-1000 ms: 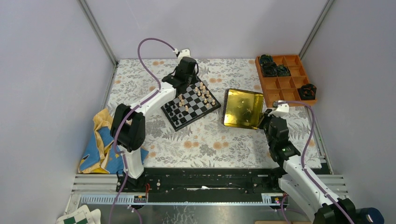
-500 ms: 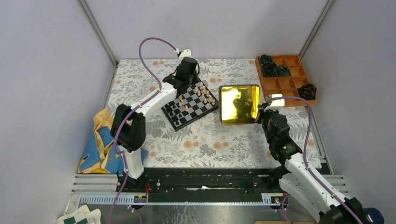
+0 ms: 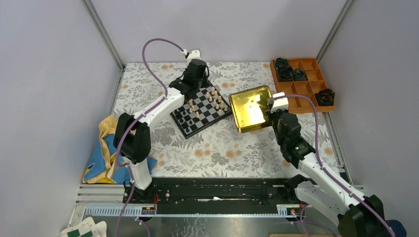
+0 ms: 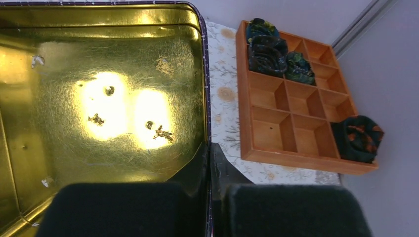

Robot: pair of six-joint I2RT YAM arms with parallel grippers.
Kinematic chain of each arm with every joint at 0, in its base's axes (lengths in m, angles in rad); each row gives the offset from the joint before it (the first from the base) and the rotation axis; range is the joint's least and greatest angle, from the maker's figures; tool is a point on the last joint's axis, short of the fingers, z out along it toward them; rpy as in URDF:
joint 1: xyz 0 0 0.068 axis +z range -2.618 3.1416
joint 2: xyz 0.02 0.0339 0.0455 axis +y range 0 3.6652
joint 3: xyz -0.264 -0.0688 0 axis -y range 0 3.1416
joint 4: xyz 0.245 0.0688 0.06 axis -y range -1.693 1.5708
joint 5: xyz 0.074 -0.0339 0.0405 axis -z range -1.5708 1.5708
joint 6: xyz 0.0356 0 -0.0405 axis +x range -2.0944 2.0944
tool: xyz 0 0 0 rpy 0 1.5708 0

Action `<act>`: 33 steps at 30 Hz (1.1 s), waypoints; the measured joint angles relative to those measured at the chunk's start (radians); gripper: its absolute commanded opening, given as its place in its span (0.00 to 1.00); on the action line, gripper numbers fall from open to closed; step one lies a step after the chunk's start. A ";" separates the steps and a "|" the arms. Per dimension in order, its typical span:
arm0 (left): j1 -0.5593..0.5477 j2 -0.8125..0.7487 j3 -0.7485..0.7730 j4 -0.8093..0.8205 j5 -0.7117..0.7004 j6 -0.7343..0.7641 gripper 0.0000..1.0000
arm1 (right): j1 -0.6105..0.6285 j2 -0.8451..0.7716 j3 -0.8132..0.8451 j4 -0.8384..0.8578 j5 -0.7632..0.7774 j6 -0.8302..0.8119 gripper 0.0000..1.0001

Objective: Set up the chess pieces on the board
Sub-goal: Pick up the storage box at the center of the board.

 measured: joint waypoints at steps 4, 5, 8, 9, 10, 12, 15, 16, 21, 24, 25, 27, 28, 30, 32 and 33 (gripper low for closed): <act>0.000 -0.015 -0.017 0.003 0.000 0.000 0.33 | 0.001 0.071 0.031 0.029 0.026 -0.093 0.00; 0.000 -0.019 -0.021 0.003 0.000 0.000 0.33 | 0.001 0.090 0.044 0.036 0.033 -0.115 0.00; 0.000 -0.035 -0.037 0.007 0.000 -0.001 0.33 | 0.001 0.150 0.090 0.063 0.045 -0.172 0.00; 0.000 -0.042 -0.043 0.007 0.000 -0.001 0.33 | 0.001 0.165 0.103 0.072 0.045 -0.188 0.00; 0.000 -0.050 -0.049 0.007 0.001 -0.001 0.33 | 0.001 0.179 0.116 0.079 0.045 -0.201 0.00; 0.000 -0.067 -0.064 0.013 0.001 -0.001 0.33 | 0.001 0.201 0.139 0.086 0.044 -0.221 0.00; 0.000 -0.089 -0.080 0.023 0.011 0.000 0.34 | 0.002 0.216 0.164 0.069 0.043 -0.235 0.00; 0.000 -0.094 -0.083 0.025 0.020 0.003 0.34 | 0.002 0.217 0.168 0.061 0.043 -0.238 0.00; 0.000 -0.101 -0.084 0.047 0.103 0.060 0.35 | 0.000 0.217 0.191 -0.032 0.032 -0.238 0.00; 0.000 -0.100 -0.084 0.054 0.186 0.113 0.48 | -0.008 0.219 0.217 -0.117 -0.009 -0.223 0.00; 0.000 -0.100 -0.084 0.059 0.214 0.133 0.52 | -0.012 0.225 0.236 -0.151 -0.028 -0.214 0.00; 0.000 -0.096 -0.077 0.066 0.278 0.163 0.59 | -0.021 0.244 0.280 -0.214 -0.075 -0.195 0.00; 0.000 -0.092 -0.072 0.072 0.319 0.176 0.63 | -0.025 0.253 0.296 -0.235 -0.094 -0.186 0.00; 0.000 -0.087 -0.071 0.085 0.386 0.202 0.69 | -0.032 0.266 0.321 -0.276 -0.131 -0.169 0.00; 0.000 -0.085 -0.071 0.092 0.454 0.219 0.71 | -0.040 0.286 0.348 -0.322 -0.169 -0.150 0.00; 0.000 -0.082 -0.071 0.096 0.498 0.228 0.72 | -0.041 0.298 0.359 -0.338 -0.185 -0.141 0.00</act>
